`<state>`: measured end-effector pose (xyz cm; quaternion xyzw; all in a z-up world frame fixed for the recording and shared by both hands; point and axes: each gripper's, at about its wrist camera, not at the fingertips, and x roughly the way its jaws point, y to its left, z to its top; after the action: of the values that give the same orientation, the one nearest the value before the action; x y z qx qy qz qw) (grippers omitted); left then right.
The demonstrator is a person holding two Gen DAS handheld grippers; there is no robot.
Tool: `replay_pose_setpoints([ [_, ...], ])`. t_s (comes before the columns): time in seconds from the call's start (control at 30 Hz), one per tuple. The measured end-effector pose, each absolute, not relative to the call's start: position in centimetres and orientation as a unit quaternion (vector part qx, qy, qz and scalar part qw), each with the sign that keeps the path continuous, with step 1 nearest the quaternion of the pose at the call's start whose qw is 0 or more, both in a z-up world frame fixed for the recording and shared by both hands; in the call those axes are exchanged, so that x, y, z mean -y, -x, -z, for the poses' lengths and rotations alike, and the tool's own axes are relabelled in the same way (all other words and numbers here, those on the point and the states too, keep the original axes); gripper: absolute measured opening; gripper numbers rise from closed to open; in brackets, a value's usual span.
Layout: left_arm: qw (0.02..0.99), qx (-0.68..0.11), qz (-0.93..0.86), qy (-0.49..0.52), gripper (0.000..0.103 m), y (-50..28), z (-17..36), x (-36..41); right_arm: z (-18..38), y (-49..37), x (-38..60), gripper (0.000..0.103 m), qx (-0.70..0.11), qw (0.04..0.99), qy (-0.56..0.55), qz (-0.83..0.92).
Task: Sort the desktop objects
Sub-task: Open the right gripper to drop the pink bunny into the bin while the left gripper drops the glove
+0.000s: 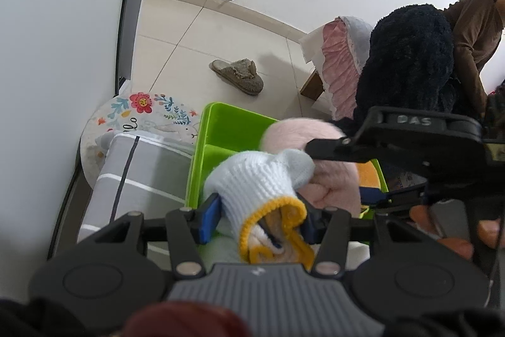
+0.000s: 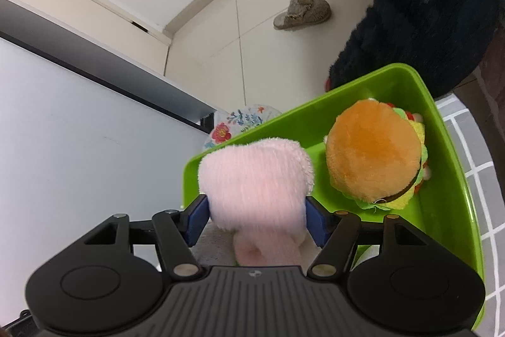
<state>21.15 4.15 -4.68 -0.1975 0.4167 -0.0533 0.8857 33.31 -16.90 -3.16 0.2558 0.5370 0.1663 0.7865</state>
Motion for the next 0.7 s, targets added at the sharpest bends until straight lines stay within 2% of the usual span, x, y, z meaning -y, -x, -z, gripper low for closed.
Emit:
replay_pose_setpoints([
  [0.1, 0.887, -0.414, 0.054, 0.195, 0.048, -21.1, 5.0, -4.1, 4.0, -33.5, 16.6, 0.059, -0.544, 0.782, -0.255, -0.165],
  [0.4, 0.887, -0.414, 0.050, 0.196, 0.048, -21.3, 6.0, -4.3, 5.6, -33.5, 16.5, 0.059, -0.557, 0.778, -0.245, -0.155],
  [0.7, 0.891, -0.411, 0.049, 0.187, 0.048, -21.4, 6.6, -4.0, 4.5, -33.3, 17.5, 0.059, -0.552, 0.781, -0.244, -0.159],
])
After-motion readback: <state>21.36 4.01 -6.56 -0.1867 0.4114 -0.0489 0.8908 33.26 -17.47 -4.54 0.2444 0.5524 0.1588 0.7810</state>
